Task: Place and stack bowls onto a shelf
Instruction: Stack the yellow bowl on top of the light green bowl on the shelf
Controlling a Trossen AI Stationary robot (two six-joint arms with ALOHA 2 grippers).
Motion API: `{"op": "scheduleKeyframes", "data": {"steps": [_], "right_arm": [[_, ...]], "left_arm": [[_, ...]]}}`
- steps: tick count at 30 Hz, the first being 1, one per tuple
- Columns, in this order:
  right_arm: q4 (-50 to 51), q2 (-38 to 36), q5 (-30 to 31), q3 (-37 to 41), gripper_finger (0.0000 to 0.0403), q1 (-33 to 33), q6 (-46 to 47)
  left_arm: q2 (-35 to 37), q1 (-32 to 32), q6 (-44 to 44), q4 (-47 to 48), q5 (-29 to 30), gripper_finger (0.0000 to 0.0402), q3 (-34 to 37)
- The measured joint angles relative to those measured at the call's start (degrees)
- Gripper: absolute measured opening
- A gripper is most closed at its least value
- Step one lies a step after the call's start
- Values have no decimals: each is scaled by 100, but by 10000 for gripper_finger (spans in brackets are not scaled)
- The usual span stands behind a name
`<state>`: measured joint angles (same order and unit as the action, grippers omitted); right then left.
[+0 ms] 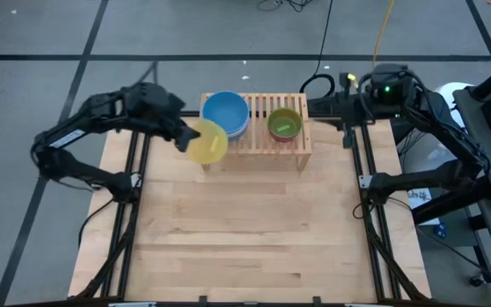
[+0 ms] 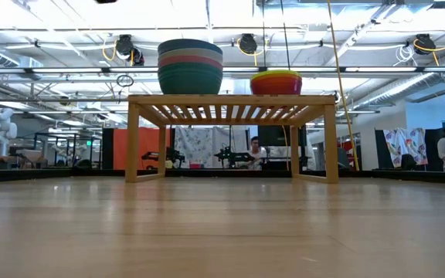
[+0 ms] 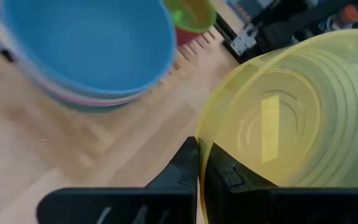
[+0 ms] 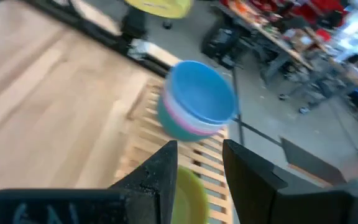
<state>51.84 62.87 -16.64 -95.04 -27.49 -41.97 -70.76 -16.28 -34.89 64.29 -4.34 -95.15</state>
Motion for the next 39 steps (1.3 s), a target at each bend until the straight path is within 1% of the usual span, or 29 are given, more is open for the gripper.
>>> {"op": "scheduleKeyframes", "data": {"steps": [3,5,9,15,17,22,26,29,32,35,39], "right_arm": [[251,-4,-1,0,121,401,-232],[365,8,-1,0,121,686,-346],[575,17,22,0,121,1244,-493],[900,117,31,0,121,1951,-537],[979,235,35,0,121,2155,-535],[1011,631,56,0,121,2592,-554],[1007,891,356,4,121,2862,-568],[909,980,459,4,121,3048,-568],[812,1031,462,4,121,3240,-554],[669,1045,463,5,121,3402,-533],[338,1080,463,4,121,3553,-572]], "left_arm": [[-518,241,-159,83,5,2,-398],[-833,374,-242,297,4,2,-612],[-1423,617,-317,457,-106,2,-854],[-2206,843,-475,431,-548,2,-1220],[-2476,894,-476,415,-665,2,-1371],[-3018,1011,-293,38,-1026,2,-1865],[-3287,1051,-287,87,-1116,2,-2186],[-3405,1066,-306,280,-1116,2,-2227],[-3420,1108,-324,390,-1113,2,-2223],[-3416,1158,-439,287,-1113,2,-2194],[-3418,1243,-658,327,-1081,2,-2182]]}}
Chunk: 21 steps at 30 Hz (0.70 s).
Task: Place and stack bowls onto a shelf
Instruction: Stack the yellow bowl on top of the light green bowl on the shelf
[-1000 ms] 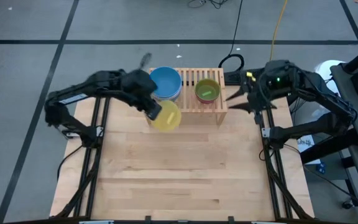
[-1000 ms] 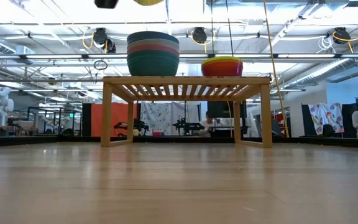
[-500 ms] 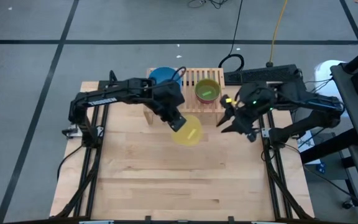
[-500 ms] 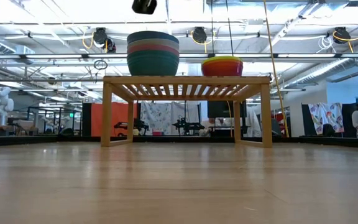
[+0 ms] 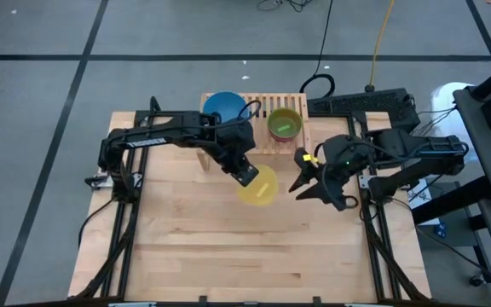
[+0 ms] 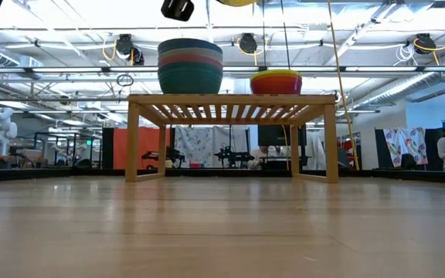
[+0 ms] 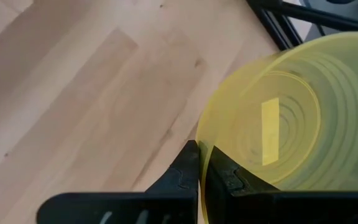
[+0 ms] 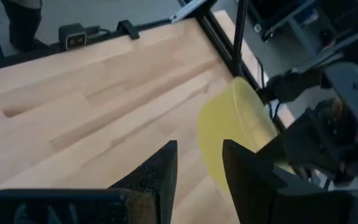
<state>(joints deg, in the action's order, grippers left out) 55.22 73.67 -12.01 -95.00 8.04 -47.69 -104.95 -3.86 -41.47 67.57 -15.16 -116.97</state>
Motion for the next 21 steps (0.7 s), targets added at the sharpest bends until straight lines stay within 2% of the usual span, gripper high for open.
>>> {"op": "scheduleKeyframes", "data": {"steps": [7,11,21], "right_arm": [[-98,221,2,0,121,72,1],[-93,369,164,0,121,72,-2],[-80,668,142,-2,121,72,1]], "left_arm": [[-148,120,-250,-45,17,2,5],[-302,209,-259,29,-14,2,10],[-398,267,-206,-135,-151,2,9]]}}
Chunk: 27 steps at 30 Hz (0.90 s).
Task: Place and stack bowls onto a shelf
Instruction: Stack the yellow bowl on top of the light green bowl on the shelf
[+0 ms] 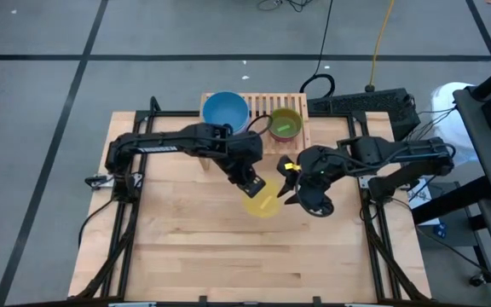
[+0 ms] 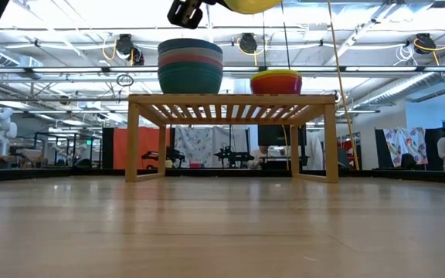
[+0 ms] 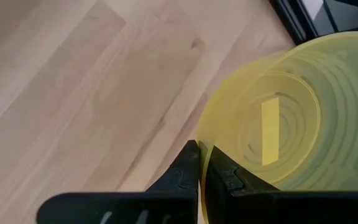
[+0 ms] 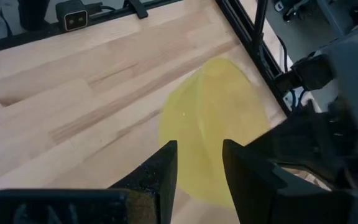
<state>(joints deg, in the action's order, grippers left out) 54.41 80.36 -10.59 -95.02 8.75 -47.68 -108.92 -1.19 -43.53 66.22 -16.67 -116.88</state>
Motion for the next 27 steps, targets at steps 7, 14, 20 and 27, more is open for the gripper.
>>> {"op": "scheduleKeyframes", "data": {"steps": [7,14,20,27], "right_arm": [[3,155,-6,0,121,0,2],[28,315,-22,0,101,-15,-13],[128,327,-125,33,14,-28,6],[177,325,-119,134,3,-33,1]], "left_arm": [[13,0,30,-54,-36,2,-2],[13,7,32,-35,-80,5,0],[13,2,190,-38,-87,3,0],[13,-17,238,-60,-79,2,0]]}}
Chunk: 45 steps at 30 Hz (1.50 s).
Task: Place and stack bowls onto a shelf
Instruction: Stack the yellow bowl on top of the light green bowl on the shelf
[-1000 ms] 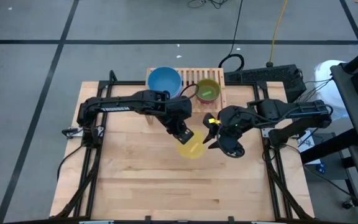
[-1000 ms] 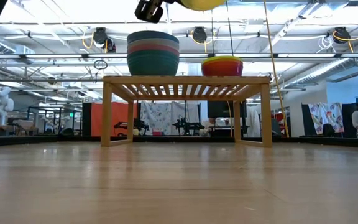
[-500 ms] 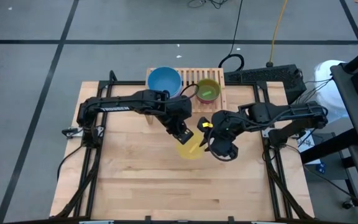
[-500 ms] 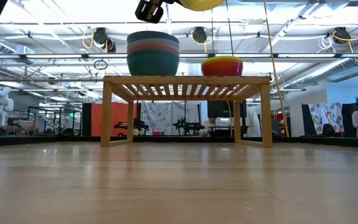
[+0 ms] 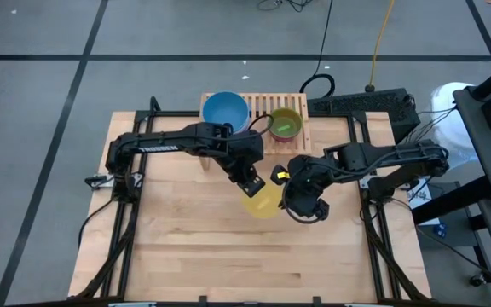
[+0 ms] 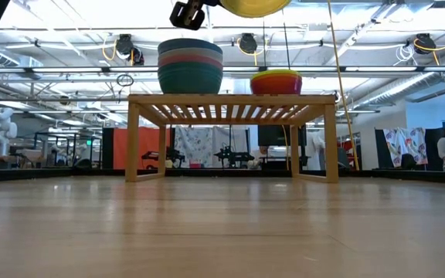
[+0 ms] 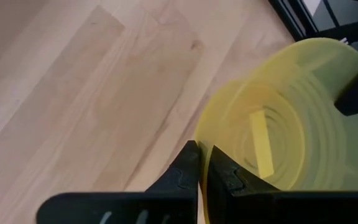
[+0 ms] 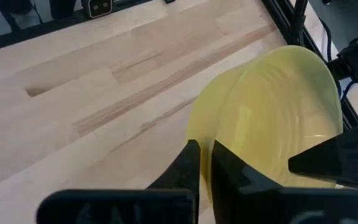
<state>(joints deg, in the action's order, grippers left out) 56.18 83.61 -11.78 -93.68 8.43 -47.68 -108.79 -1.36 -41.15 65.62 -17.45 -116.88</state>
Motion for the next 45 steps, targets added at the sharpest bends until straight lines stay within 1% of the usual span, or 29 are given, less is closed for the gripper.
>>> {"op": "scheduleKeyframes", "data": {"steps": [2,4,7,10,21,29,34,42,45], "right_arm": [[5,1,-14,36,2,-1,7],[24,-10,-49,67,1,-7,9],[38,-1,-43,73,0,-4,53],[46,-14,-44,73,1,-4,65],[84,-57,12,65,1,-9,157],[77,-84,38,65,1,-63,133],[80,-82,-28,69,1,-137,126],[128,-84,-21,71,0,-201,-5],[308,-110,148,94,0,-248,-75]], "left_arm": [[0,-12,1,-29,-4,7,0],[0,-16,50,-136,-3,19,0],[43,-20,287,-239,-4,40,-52],[104,-23,460,-371,11,49,-114],[364,-64,546,-586,4,53,-144],[581,-55,562,-692,254,53,-147],[579,-56,892,-690,184,53,-151],[640,-140,959,-878,177,53,-151],[732,-192,1082,-900,5,53,-168]]}}
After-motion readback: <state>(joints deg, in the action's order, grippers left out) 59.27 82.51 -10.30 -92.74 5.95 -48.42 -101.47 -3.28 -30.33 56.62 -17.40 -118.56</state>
